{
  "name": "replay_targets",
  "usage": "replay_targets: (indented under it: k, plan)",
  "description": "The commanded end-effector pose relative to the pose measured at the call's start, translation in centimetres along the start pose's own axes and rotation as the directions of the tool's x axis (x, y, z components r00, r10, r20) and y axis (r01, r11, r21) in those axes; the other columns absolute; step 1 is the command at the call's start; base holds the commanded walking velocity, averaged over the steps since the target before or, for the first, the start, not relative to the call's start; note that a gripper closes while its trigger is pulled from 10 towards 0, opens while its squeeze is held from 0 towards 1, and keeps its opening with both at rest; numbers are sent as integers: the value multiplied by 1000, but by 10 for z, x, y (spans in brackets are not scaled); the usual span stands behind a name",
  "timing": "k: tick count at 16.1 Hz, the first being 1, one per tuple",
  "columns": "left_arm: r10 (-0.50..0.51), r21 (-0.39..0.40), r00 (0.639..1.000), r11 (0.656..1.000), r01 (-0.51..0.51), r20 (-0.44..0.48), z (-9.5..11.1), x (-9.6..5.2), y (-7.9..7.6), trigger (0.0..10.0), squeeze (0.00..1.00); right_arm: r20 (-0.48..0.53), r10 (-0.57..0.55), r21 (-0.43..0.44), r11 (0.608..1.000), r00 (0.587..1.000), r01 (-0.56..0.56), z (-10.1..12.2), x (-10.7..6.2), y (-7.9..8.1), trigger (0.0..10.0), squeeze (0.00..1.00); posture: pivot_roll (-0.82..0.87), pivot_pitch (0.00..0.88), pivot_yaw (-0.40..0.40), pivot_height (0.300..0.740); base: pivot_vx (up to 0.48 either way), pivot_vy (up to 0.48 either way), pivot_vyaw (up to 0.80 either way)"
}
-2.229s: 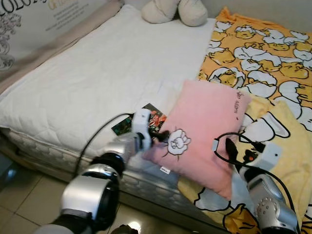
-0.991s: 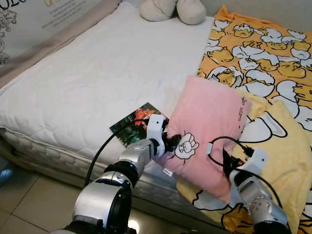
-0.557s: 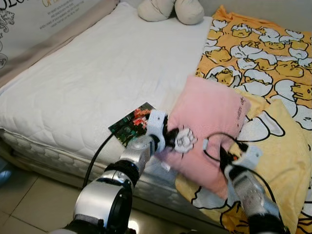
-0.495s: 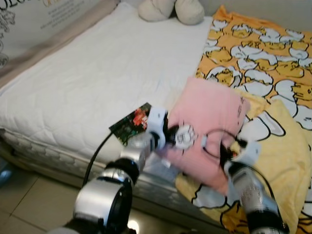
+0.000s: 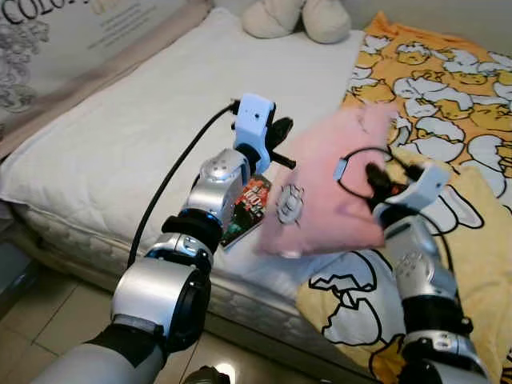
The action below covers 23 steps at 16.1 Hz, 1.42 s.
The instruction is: Clean up the room
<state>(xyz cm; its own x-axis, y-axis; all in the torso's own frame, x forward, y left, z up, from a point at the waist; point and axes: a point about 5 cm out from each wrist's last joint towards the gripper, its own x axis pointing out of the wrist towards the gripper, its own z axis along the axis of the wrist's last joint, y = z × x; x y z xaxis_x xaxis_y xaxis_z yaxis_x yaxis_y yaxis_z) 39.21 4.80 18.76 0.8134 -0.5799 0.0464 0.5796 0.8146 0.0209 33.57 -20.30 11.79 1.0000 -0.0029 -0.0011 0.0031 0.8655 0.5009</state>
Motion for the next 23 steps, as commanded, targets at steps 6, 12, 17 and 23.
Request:
replay_targets:
  k: [6,12,17,23]
  plan:
    - [74,65,992,996,-68,-104,-16,-4,4,10000,0,-81,-179,-52,983,980,175,-35,-32,-43,0,0,-58,0,49,740,0,0,0]
    - [115,92,968,991,-96,-221,-57,-17,-4,10000,1000,-242,-277,-271,940,930,209,-66,-77,-87,0,0,-75,0,51,740,0,0,0]
    - [141,386,972,921,-59,-187,-62,-22,-9,10000,1000,-274,-299,-316,926,914,208,-76,-98,-96,0,0,-97,0,57,740,0,0,0]
    - [83,482,993,876,-33,-83,-61,-22,-21,10000,1000,-229,-264,-308,933,937,187,-75,-109,-86,0,0,-135,0,64,740,0,0,0]
